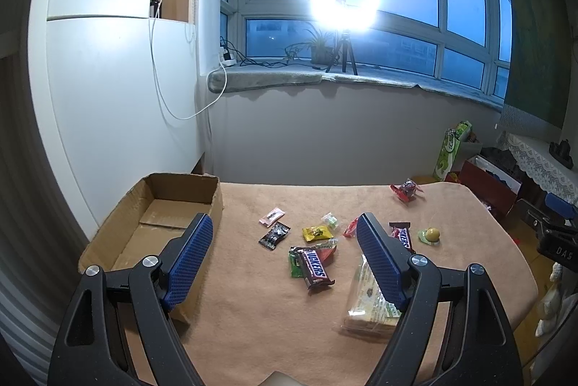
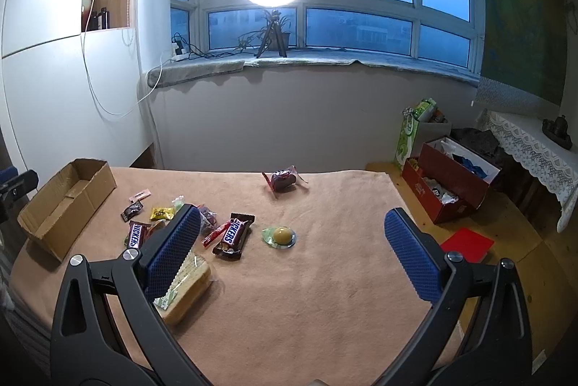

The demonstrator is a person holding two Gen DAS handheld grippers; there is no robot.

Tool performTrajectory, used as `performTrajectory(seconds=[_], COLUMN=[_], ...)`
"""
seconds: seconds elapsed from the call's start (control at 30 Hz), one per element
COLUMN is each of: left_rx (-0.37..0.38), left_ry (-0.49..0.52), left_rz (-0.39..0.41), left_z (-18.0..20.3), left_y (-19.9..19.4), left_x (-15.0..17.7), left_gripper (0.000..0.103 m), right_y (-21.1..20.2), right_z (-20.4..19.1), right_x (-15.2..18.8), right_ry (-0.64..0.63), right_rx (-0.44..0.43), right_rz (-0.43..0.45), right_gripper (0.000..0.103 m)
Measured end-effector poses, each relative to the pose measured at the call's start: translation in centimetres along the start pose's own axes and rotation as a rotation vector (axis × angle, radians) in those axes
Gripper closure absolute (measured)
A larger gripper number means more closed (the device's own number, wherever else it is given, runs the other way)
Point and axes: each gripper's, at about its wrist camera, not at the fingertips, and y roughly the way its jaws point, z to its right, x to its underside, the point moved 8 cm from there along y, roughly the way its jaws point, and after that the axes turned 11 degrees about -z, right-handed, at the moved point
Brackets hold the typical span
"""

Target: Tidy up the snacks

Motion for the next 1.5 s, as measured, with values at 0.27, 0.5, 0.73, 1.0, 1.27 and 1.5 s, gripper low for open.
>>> performTrajectory(seconds=[0.27,0.5,0.73,1.0,1.27,1.5], left_rx=[0.007,0.009,0.009,0.012,0.021,0.035], left_ry=[0.007,0.004,0.004,0.004,0.006,0.003], left_rz=[0.001,0.002,0.002,-0.004,-0.015,-0.032], left_z=[0.2,0.2,0.2,0.3,0.5,0.5], left_y=[0.1,0.2,0.2,0.4,1.0,1.6], left_x=[-0.1,-0.1,-0.1,0.0,0.2,0.4], left_gripper=[0.021,0.021,0.021,0.021,0.021,0.021], right_y=[0.3,0.4,0.5,0.8,1.3,2.0], right_z=[0.1,0.3,0.2,0.1,0.1,0.2], right_x=[0.0,-0.1,-0.1,0.4,0.7,1.0], right_ry=[0.007,0.010,0.008,0.010,0.019,0.027], right_rx=[-0.007,-0.007,-0.007,-0.014,-0.030,-0.040], right_rz=[-0.002,0.001,-0.002,-0.013,-0.029,-0.045], right_gripper=[0.000,0.000,0.000,0.000,0.000,0.000])
